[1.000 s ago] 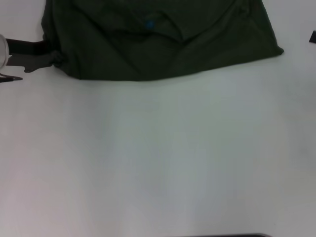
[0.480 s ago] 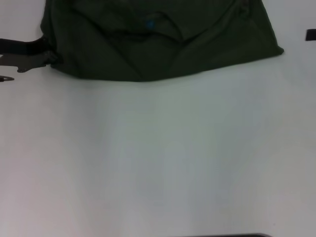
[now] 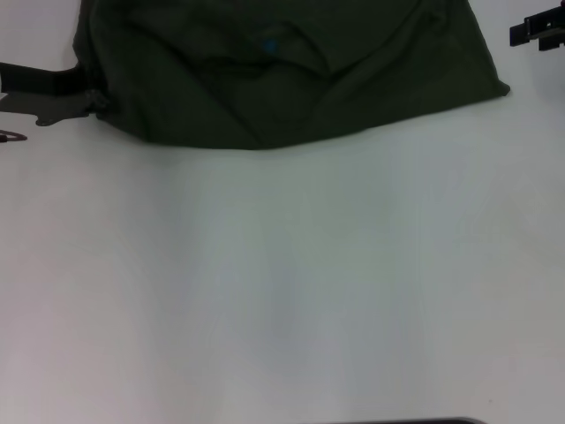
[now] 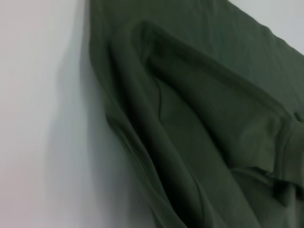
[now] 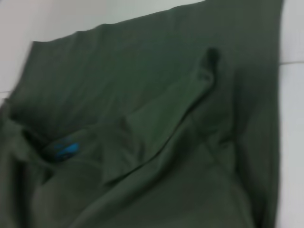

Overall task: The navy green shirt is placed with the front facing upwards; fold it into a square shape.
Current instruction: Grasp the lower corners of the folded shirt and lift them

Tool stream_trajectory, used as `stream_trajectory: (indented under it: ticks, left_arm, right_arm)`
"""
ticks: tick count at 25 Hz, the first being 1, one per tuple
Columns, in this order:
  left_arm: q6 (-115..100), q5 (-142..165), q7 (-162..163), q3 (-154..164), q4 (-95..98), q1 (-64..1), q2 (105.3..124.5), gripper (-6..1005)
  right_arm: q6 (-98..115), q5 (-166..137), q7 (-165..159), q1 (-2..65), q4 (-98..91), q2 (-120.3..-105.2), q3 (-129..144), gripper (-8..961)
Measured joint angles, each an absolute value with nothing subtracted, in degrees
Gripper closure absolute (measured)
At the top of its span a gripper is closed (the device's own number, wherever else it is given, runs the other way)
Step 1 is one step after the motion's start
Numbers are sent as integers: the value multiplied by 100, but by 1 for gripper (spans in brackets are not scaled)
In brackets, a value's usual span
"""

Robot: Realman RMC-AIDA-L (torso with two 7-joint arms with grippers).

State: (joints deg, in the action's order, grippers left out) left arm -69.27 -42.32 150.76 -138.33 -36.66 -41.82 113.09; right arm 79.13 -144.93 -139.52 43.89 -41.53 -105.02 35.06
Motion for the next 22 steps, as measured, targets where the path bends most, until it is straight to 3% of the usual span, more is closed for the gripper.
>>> stream_trajectory:
  ticks: [8,22]
  left_arm:
    - [-7038,-4221,15083,-13847,-3732,-4207,11257,989]
    - [-7037,-4238,15112,-13843,-3735,-4261,11250,990]
  right_arm:
    - [7254,-14601,-13987,4371,-3994,-10663,3907,361]
    - [5878,-14609,-14327,4415,-3057,-10787,3911,365]
